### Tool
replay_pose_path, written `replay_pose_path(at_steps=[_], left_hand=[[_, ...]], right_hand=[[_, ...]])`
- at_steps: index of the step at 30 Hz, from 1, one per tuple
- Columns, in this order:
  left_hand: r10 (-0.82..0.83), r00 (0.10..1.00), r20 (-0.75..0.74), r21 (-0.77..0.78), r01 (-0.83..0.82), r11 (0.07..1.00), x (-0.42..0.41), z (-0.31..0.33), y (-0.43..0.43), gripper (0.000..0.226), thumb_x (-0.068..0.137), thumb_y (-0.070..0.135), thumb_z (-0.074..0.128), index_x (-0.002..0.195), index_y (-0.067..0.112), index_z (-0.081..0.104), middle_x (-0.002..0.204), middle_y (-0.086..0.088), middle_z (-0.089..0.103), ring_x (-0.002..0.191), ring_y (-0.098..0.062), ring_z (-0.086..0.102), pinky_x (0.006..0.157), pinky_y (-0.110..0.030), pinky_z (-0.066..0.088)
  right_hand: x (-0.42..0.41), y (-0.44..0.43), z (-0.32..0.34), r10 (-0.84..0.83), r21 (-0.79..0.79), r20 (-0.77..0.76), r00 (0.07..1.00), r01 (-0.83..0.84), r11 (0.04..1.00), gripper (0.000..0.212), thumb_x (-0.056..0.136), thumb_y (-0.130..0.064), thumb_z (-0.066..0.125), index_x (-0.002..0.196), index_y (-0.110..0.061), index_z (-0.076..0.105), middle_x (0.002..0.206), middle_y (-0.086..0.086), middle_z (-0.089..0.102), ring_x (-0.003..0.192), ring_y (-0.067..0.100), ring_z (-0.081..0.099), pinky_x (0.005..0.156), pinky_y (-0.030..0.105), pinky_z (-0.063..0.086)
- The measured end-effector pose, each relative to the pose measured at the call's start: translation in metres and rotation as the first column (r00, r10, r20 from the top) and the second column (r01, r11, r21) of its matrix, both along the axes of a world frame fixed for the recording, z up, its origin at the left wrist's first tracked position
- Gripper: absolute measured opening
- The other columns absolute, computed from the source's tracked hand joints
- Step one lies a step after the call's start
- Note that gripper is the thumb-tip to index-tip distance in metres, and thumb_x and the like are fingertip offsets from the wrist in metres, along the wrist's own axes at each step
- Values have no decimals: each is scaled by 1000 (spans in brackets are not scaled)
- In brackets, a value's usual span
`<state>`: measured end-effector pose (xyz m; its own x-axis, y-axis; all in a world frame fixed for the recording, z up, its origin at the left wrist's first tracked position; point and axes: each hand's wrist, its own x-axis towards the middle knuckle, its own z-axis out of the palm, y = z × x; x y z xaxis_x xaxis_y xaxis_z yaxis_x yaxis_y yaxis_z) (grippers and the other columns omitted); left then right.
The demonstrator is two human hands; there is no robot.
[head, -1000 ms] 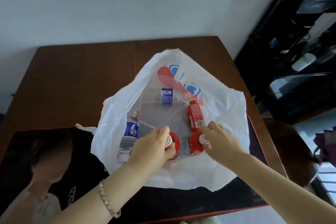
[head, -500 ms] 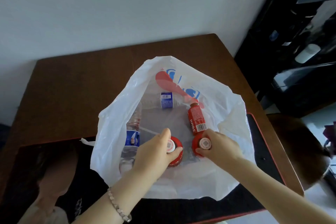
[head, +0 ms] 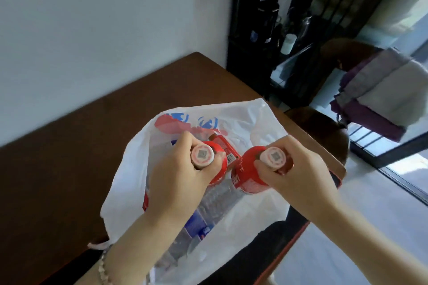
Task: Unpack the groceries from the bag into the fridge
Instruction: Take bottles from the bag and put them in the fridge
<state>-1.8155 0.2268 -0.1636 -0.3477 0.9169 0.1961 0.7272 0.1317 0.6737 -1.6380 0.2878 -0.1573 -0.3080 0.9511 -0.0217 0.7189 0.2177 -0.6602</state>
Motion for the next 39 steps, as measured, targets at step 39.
replay_pose_path(at_steps=[39], left_hand=[[-998,36,-50,58,998,33,963,113,-73,32,70,51,70,71,26,51,73,8,59,64,-8,53,54,-24,42]], right_hand=[[843,-348,112,-992,281,-128,-22,958,-57,11,75,-34,69,75,-28,59,73,-14,63,73,6,58,68,29,48]])
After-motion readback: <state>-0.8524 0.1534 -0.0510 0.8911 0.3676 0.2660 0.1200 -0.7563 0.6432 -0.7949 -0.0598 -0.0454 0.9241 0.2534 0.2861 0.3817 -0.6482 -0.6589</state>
